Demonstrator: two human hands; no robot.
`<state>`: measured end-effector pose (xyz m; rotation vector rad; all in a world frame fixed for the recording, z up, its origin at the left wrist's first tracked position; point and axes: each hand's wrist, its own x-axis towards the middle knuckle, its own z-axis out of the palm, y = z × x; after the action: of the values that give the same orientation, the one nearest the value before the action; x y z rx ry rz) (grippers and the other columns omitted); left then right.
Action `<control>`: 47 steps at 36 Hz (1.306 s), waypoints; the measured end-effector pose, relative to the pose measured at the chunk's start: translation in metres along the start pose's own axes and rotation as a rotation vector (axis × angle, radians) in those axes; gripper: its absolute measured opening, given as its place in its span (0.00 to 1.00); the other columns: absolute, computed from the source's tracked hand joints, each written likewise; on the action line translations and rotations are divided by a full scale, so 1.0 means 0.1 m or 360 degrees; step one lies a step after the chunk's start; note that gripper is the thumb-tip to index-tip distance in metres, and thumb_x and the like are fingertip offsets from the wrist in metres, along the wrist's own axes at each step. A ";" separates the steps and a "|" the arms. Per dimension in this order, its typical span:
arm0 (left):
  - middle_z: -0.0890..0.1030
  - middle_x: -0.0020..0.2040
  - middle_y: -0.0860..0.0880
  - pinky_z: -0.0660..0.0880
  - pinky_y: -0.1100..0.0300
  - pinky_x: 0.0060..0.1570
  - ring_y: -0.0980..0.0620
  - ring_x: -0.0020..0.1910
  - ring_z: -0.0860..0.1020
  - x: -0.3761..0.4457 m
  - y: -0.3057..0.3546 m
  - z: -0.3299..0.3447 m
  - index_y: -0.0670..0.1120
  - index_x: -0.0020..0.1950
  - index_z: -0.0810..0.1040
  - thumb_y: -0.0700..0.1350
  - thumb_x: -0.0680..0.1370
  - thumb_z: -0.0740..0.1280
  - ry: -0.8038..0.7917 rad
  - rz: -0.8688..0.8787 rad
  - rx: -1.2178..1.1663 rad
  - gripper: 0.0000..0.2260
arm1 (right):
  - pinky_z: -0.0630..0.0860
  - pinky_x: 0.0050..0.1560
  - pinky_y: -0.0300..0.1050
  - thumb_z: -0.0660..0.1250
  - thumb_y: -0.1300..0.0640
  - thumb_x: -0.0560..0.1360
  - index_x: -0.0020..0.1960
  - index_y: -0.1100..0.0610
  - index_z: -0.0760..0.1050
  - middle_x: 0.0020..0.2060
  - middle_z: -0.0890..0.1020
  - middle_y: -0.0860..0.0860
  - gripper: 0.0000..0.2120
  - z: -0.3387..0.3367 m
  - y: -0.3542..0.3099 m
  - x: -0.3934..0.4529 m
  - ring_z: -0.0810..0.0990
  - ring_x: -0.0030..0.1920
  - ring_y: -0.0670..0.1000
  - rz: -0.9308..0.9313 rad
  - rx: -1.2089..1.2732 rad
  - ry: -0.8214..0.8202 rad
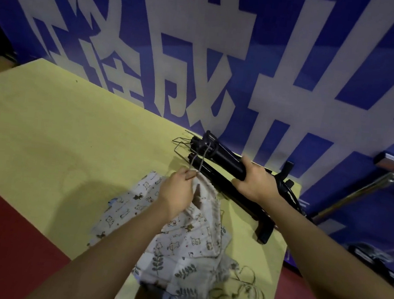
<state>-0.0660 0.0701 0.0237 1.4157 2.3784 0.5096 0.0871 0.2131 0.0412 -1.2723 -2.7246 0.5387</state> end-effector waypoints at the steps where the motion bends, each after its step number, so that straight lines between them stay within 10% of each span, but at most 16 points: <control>1: 0.73 0.60 0.43 0.77 0.60 0.38 0.47 0.44 0.79 -0.03 0.00 0.00 0.41 0.61 0.73 0.34 0.78 0.58 0.0012 -0.0004 -0.0059 0.13 | 0.75 0.43 0.49 0.65 0.49 0.72 0.62 0.51 0.65 0.47 0.80 0.54 0.21 -0.02 0.00 -0.04 0.78 0.46 0.58 -0.0016 -0.0012 -0.0022; 8: 0.67 0.68 0.45 0.67 0.60 0.67 0.47 0.65 0.71 -0.24 0.02 -0.02 0.40 0.73 0.64 0.28 0.76 0.56 0.0020 0.0063 -0.0282 0.25 | 0.75 0.51 0.51 0.66 0.49 0.72 0.67 0.51 0.64 0.60 0.74 0.53 0.25 -0.16 -0.02 -0.33 0.76 0.57 0.58 -0.0177 -0.0016 -0.0039; 25: 0.52 0.78 0.49 0.51 0.72 0.65 0.51 0.76 0.54 -0.47 -0.19 -0.47 0.45 0.78 0.49 0.30 0.73 0.65 -0.0462 0.0140 -0.0218 0.38 | 0.69 0.51 0.49 0.66 0.49 0.73 0.64 0.52 0.64 0.54 0.76 0.54 0.23 0.12 -0.21 -0.82 0.75 0.55 0.58 -0.0391 -0.0486 -0.0238; 32: 0.48 0.79 0.53 0.67 0.59 0.67 0.50 0.73 0.62 -0.67 -0.04 -0.46 0.49 0.78 0.44 0.26 0.73 0.60 -0.0462 0.0267 0.0042 0.41 | 0.68 0.60 0.53 0.65 0.51 0.74 0.69 0.55 0.60 0.61 0.72 0.56 0.27 0.33 -0.29 -0.86 0.73 0.59 0.60 -0.0357 -0.0763 -0.0260; 47: 0.67 0.67 0.45 0.61 0.52 0.62 0.43 0.63 0.63 -0.66 0.19 -0.04 0.42 0.73 0.60 0.53 0.75 0.63 -0.0129 0.0536 0.0923 0.30 | 0.69 0.55 0.48 0.63 0.54 0.75 0.63 0.60 0.64 0.57 0.75 0.56 0.20 0.51 -0.31 -0.81 0.76 0.56 0.58 -0.0421 -0.0812 -0.0167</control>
<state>-0.0228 0.0196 0.0419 2.0508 2.3293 -0.1914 0.1056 0.1187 0.0097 -0.9452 -3.1742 -0.1313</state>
